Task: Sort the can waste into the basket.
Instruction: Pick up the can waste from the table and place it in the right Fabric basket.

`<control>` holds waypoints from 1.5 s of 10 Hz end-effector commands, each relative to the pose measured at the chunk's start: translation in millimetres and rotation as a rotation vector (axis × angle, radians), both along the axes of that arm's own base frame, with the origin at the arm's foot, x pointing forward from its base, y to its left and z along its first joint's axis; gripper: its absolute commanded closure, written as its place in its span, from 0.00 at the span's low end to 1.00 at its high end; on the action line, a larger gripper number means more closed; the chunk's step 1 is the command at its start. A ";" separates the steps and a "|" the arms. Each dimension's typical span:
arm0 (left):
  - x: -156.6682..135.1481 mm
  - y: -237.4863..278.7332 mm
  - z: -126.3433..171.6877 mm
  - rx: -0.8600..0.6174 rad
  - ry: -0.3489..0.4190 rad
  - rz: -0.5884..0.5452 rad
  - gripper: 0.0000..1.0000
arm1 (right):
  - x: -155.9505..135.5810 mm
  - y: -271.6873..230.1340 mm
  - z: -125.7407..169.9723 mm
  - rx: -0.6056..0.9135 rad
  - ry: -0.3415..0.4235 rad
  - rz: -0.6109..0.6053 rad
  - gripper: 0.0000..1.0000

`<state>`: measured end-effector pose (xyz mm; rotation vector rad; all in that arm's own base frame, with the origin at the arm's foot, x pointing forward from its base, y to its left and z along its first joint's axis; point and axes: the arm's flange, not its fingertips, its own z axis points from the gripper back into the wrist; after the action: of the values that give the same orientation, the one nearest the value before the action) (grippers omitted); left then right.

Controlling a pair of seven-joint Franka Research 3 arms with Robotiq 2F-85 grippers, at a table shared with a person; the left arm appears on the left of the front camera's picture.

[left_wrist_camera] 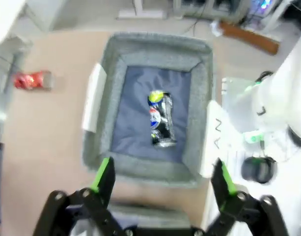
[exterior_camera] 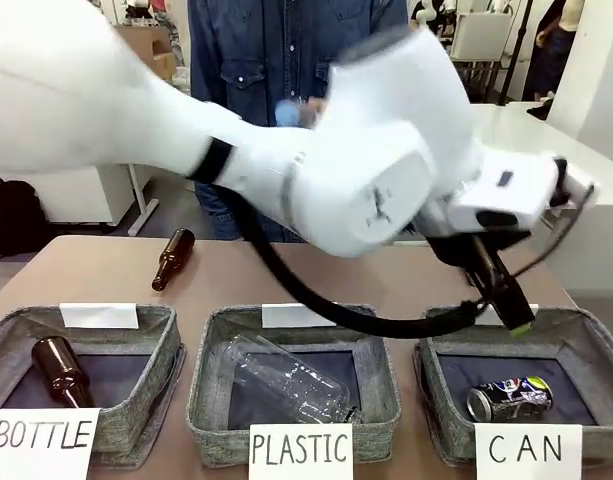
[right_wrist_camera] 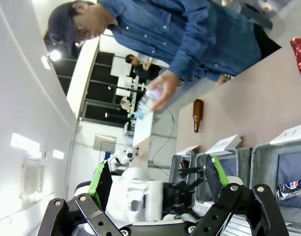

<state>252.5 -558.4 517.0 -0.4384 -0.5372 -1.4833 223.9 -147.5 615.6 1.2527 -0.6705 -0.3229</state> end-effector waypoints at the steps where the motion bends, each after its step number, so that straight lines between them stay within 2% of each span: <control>1: -32.6 140.3 66.4 -0.063 0.063 -0.035 0.00 | 22.1 13.4 -5.3 -0.009 0.069 0.074 0.00; 2: -48.3 187.7 83.2 -0.101 0.056 -0.003 0.00 | 31.3 23.8 -7.0 -0.025 0.094 0.102 0.00; 3: -58.9 231.0 92.1 -0.137 0.021 0.117 0.00 | 37.8 35.0 -5.7 -0.054 0.109 0.127 0.00; 4: -59.1 276.8 99.6 -0.196 0.037 0.192 0.00 | 41.3 48.0 -1.1 -0.072 0.101 0.154 0.00; 5: -36.2 339.6 110.8 -0.220 0.027 0.430 0.00 | 44.5 69.9 4.9 -0.089 0.092 0.203 0.00; 6: -13.6 378.9 114.4 -0.244 0.117 0.447 0.00 | 46.6 88.4 6.5 -0.115 0.097 0.242 0.00; 7: 15.8 424.1 113.8 -0.244 0.222 0.540 0.00 | 48.1 111.9 6.6 -0.142 0.107 0.289 0.00; 8: 42.5 467.1 109.7 -0.318 0.357 0.625 0.00 | 49.1 136.4 4.7 -0.160 0.117 0.337 0.00; 9: 66.3 512.6 103.4 -0.426 0.485 0.757 0.00 | 51.7 160.0 1.1 -0.170 0.135 0.395 0.00; 10: 82.7 547.7 94.7 -0.458 0.569 0.915 0.00 | 57.3 174.8 -4.7 -0.180 0.170 0.428 0.00; 11: 93.1 574.6 84.5 -0.513 0.673 0.991 0.00 | 64.7 185.3 -12.3 -0.200 0.219 0.437 0.00; 12: 99.1 593.8 72.0 -0.581 0.777 0.946 0.00 | 74.0 189.8 -19.7 -0.181 0.258 0.439 0.00; 13: 100.0 605.4 56.0 -0.656 0.849 0.841 0.00 | 81.9 189.8 -19.7 -0.151 0.282 0.425 0.00; 14: 96.8 606.6 41.2 -0.673 0.860 0.781 0.00 | 88.9 189.3 -13.1 -0.146 0.301 0.366 0.00; 15: 103.6 611.8 57.8 -0.555 0.780 0.932 0.00 | 70.0 193.5 -25.6 -0.195 0.250 0.454 0.00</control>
<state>356.1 54.0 564.9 -1.0770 -0.3994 -0.1956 304.1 41.1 586.8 1.1179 -0.1765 -0.0813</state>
